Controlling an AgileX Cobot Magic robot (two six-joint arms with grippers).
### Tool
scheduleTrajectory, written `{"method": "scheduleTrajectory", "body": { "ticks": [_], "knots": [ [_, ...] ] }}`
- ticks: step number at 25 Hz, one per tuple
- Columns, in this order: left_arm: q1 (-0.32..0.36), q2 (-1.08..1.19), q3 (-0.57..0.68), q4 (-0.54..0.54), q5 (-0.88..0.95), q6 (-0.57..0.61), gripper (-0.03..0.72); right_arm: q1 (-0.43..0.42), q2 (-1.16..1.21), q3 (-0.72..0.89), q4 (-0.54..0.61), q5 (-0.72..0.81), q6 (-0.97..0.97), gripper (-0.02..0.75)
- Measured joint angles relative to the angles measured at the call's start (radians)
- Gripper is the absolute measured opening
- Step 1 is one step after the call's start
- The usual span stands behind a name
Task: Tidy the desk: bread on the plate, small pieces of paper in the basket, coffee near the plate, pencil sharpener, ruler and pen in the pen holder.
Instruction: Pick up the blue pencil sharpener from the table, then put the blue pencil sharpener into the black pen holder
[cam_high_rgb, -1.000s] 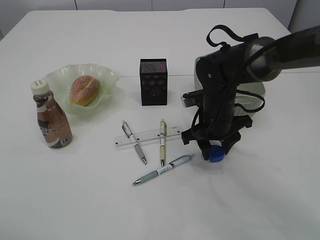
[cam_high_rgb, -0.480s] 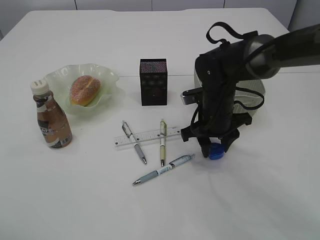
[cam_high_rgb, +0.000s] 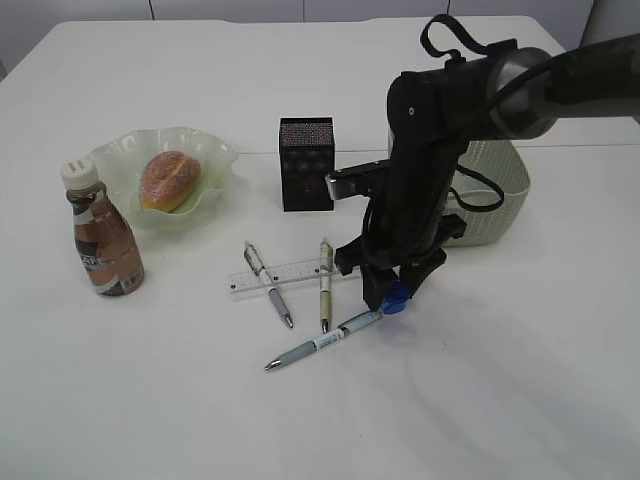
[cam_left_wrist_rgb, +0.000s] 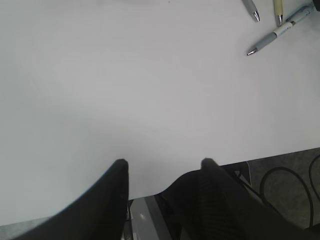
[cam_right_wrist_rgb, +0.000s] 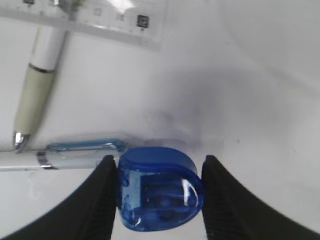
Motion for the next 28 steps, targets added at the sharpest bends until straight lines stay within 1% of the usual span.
{"method": "scheduleTrajectory", "body": {
  "ticks": [3,6,10,15,18,20,24,28],
  "knots": [
    [0.0,0.0,0.0,0.0,0.0,0.0,0.341,0.0,-0.002,0.0,0.059,-0.007,-0.078,0.366],
    [0.0,0.0,0.0,0.0,0.0,0.0,0.341,0.0,-0.03,0.0,0.099,-0.049,-0.133,0.366],
    [0.0,0.0,0.0,0.0,0.0,0.0,0.341,0.0,-0.093,-0.002,0.119,-0.104,-0.152,0.366],
    [0.0,0.0,0.0,0.0,0.0,0.0,0.341,0.0,-0.13,-0.057,0.123,-0.177,-0.156,0.366],
    [0.0,0.0,0.0,0.0,0.0,0.0,0.341,0.0,-0.131,-0.102,0.123,-0.281,-0.158,0.366],
    [0.0,0.0,0.0,0.0,0.0,0.0,0.341,0.0,-0.131,-0.115,0.125,-0.377,-0.158,0.366],
    [0.0,0.0,0.0,0.0,0.0,0.0,0.341,0.0,-0.131,-0.12,0.127,-0.585,-0.16,0.366],
    [0.0,0.0,0.0,0.0,0.0,0.0,0.341,0.0,-0.131,-0.12,0.13,-0.752,-0.16,0.366]
  ]
}}
